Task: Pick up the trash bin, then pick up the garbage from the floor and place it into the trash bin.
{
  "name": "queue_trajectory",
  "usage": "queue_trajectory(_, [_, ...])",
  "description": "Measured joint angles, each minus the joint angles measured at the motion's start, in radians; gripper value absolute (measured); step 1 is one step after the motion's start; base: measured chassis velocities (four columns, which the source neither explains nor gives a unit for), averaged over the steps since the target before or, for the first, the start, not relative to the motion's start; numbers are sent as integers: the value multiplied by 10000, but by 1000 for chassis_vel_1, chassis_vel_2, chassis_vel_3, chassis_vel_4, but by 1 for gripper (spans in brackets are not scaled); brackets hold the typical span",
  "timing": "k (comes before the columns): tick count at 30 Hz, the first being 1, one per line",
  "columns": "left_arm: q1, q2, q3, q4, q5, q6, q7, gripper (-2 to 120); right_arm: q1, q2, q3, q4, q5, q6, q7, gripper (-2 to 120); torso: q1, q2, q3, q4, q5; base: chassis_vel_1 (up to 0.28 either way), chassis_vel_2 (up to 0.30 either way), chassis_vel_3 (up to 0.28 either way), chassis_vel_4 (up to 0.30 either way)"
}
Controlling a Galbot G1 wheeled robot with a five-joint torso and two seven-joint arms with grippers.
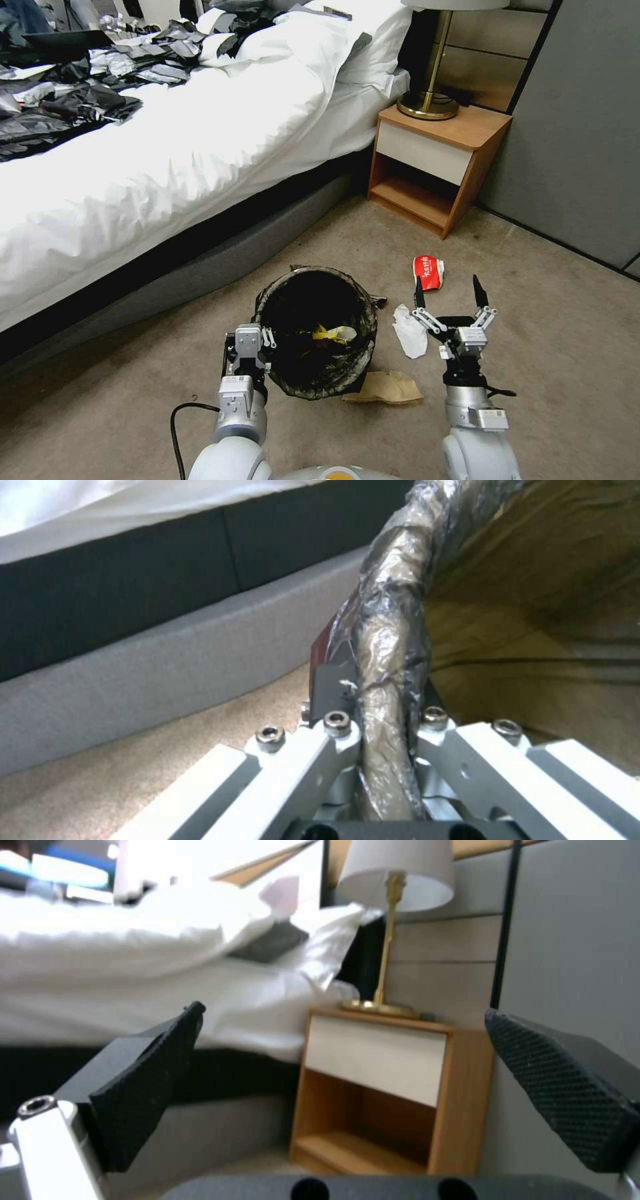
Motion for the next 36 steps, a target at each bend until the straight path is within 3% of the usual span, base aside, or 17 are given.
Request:
queue_trajectory(5, [-26,42,-44,-58,-55,14,-7,0,325,-630,278,-567,-590,-769,-513,100,1,0,0,-1,0,0,0,0,0])
queue_trajectory(12, [3,59,-55,-110,-59,15,-14,0,772,-1445,216,-1996,-1789,-1464,-2297,100,0,0,1,0,2,0,0,0,0])
queue_trajectory(25, [-58,87,3,-28,-65,30,-22,0,1231,-1972,-243,-3905,-3331,-824,-4259,100,0,0,0,0,0,0,0,0,0])
queue_trajectory(36, [-81,76,31,24,-62,36,-23,0,1879,-2029,-328,-5495,-4251,-178,-5159,100,0,0,0,0,-1,0,0,0,0])
